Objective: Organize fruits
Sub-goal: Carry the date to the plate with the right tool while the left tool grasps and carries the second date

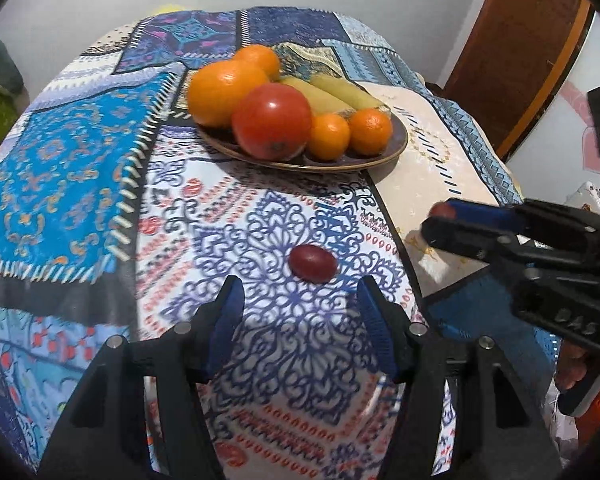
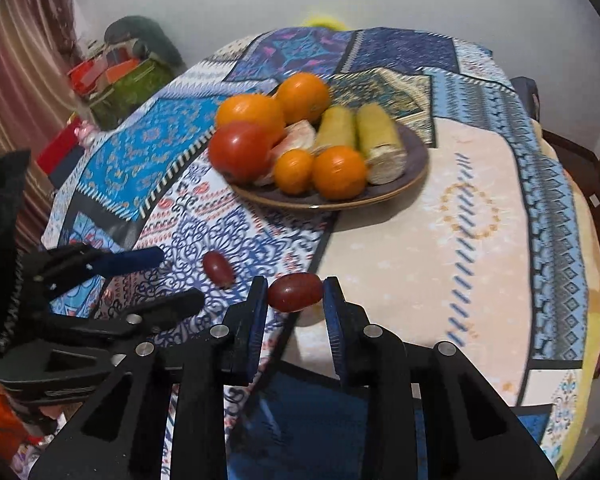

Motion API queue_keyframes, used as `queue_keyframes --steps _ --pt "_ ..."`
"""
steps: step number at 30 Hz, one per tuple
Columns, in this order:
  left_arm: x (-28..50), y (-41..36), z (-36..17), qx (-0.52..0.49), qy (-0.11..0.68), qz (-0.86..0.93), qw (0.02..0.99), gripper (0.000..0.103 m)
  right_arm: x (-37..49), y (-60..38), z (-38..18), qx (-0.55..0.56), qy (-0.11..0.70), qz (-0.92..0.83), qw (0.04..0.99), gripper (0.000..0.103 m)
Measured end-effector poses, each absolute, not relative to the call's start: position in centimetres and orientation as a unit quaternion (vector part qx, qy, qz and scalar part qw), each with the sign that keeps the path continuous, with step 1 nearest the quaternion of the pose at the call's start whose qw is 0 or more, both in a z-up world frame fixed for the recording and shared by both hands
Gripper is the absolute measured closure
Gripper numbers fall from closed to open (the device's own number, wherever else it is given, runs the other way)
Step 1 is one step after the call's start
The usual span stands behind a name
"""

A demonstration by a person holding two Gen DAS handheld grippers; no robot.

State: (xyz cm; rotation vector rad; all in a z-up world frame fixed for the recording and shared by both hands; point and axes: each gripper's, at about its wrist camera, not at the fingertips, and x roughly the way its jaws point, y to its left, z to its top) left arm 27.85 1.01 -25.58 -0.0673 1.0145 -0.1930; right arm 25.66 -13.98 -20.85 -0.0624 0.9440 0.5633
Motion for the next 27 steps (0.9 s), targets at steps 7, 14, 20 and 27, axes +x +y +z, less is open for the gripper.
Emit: queue_keyframes --steps 7,14,20,27 --pt "29.1 0.1 -26.4 -0.026 0.486 -0.093 0.869 0.058 26.0 -15.1 -20.4 -0.021 0.439 0.263 0.859 0.077" --pt "29.4 0.0 -26.7 -0.029 0.481 -0.083 0.872 0.074 26.0 -15.1 -20.4 -0.015 0.435 0.269 0.859 0.077" --pt "29.0 0.0 -26.5 -0.032 0.484 -0.088 0.87 0.075 26.0 -15.1 -20.0 -0.014 0.43 0.27 0.861 0.077" --pt "28.5 -0.2 -24.1 -0.027 0.458 -0.084 0.885 0.075 26.5 -15.4 -18.8 -0.014 0.415 0.268 0.869 0.077"
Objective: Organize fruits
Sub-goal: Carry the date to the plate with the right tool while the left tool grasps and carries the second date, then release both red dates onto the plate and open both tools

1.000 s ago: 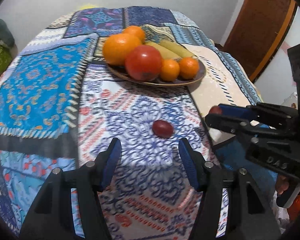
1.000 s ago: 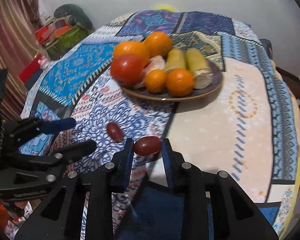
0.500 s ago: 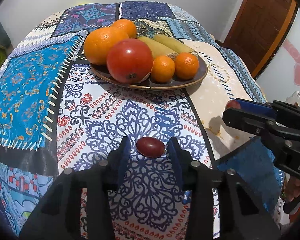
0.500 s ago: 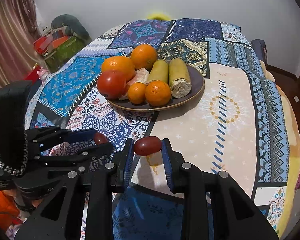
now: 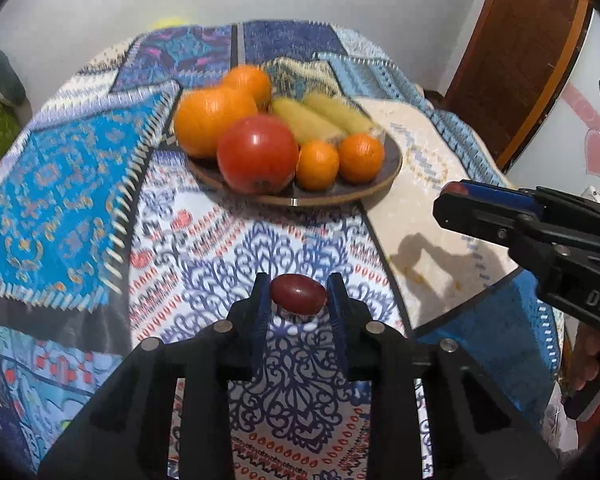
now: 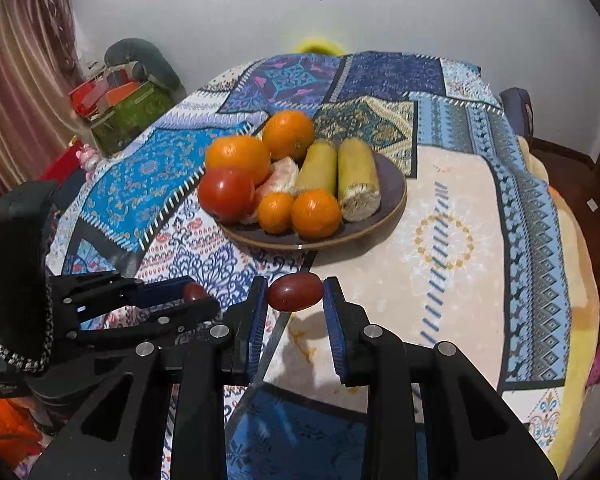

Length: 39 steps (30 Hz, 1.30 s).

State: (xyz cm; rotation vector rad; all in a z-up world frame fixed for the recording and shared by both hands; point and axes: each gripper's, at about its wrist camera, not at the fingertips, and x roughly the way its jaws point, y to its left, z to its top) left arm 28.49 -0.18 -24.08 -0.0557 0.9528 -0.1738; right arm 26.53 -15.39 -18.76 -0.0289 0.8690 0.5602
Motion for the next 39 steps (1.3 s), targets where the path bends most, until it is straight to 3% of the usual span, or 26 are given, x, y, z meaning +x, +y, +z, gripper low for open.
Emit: queue_keyframes --steps 17,39 --pt "32.3 0.7 -18.4 -0.045 0.383 -0.08 0.919 0.075 29.6 -14.8 -15.4 -0.021 0.361 0.265 0.894 0.077" --pt "37.8 1.6 -20.3 -0.068 0.394 -0.06 0.915 0.074 34.8 -13.7 -19.4 -0.016 0.394 0.266 0.88 0.077"
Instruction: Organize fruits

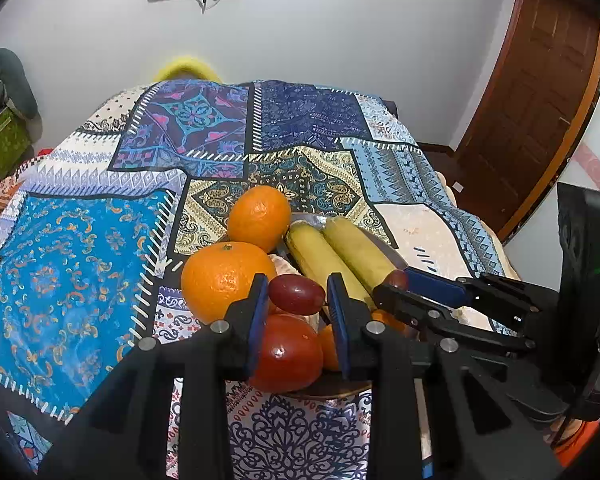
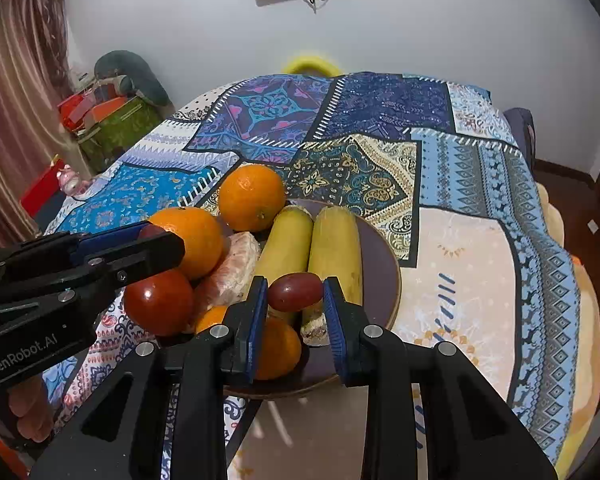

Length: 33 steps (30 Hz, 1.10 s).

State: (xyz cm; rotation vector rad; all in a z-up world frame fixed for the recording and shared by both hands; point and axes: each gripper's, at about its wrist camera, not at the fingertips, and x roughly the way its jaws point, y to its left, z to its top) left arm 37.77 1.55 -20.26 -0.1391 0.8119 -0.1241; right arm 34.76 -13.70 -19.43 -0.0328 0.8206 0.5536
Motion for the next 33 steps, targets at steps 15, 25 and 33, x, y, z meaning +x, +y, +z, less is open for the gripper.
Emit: queue_keyframes --steps 15,25,33 --pt "34.6 3.0 -18.1 -0.081 0.371 -0.042 0.924 0.063 32.8 -15.3 -17.5 -0.008 0.373 0.255 0.892 0.059" --pt "27.4 3.2 -11.6 -0.064 0.298 -0.029 0.952 0.063 27.6 -16.8 -11.7 0.003 0.314 0.251 0.916 0.059" --pt "19.5 2.6 -4.7 -0.053 0.209 -0.028 0.976 0.063 21.0 -17.4 -5.0 0.007 0.235 0.254 0.938 0.059"
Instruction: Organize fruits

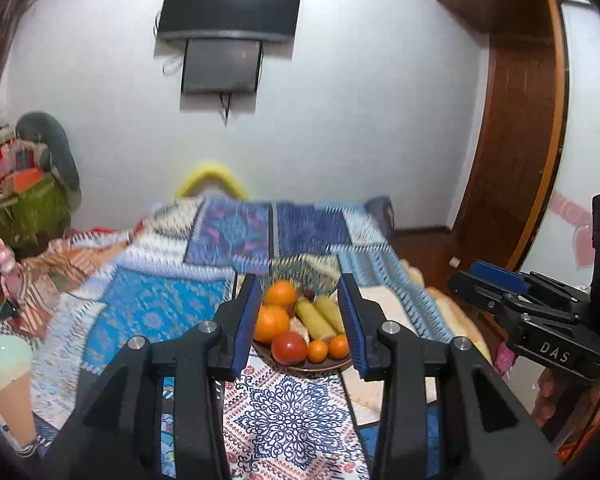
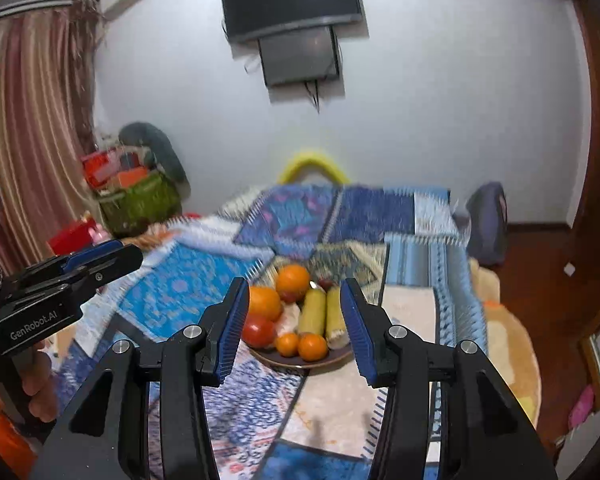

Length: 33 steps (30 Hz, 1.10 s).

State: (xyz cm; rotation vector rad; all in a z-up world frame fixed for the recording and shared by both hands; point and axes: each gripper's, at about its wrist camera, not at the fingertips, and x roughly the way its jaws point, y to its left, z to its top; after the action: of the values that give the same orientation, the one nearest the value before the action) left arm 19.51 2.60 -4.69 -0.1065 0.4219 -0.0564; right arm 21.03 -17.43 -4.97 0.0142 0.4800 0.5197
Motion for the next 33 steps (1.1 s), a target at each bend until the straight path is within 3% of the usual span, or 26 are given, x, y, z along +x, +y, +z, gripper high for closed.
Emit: queue_keyframes --steps 9,11,14,16,18,22,24,33 --pt "12.4 1.8 -0.4 -0.037 0.142 -0.015 0.989 0.051 14.4 -18.1 -0.2 0.016 0.156 0.256 0.954 0.055" --pt "10.9 1.5 0.3 -0.036 0.126 -0.012 0.991 0.038 13.2 -18.4 0.3 0.017 0.143 0.249 0.958 0.049" --pt "9.1 1.1 1.1 -0.029 0.105 -0.01 0.994 0.035 11.5 -18.8 0.9 0.027 0.118 0.24 0.963 0.035" --pt "8.2 0.7 1.5 -0.019 0.097 -0.007 0.995 0.029 10.7 -18.8 1.2 0.027 0.105 0.235 0.966 0.028" --pt "7.4 0.5 1.8 -0.017 0.09 -0.006 0.996 0.016 9.9 -18.7 1.4 0.022 0.091 0.223 0.97 0.02" --pt "6.3 0.2 2.0 -0.013 0.081 -0.001 0.997 0.007 8.7 -18.8 1.4 0.024 0.071 0.204 0.976 0.003" --pt "6.0 0.0 2.0 -0.01 0.077 0.003 0.997 0.002 8.5 -18.9 1.4 0.028 0.067 0.198 0.977 0.0" --pt "5.6 0.1 1.8 -0.011 0.075 0.005 0.997 0.0 7.4 -19.6 1.3 0.022 0.061 0.184 0.981 0.0"
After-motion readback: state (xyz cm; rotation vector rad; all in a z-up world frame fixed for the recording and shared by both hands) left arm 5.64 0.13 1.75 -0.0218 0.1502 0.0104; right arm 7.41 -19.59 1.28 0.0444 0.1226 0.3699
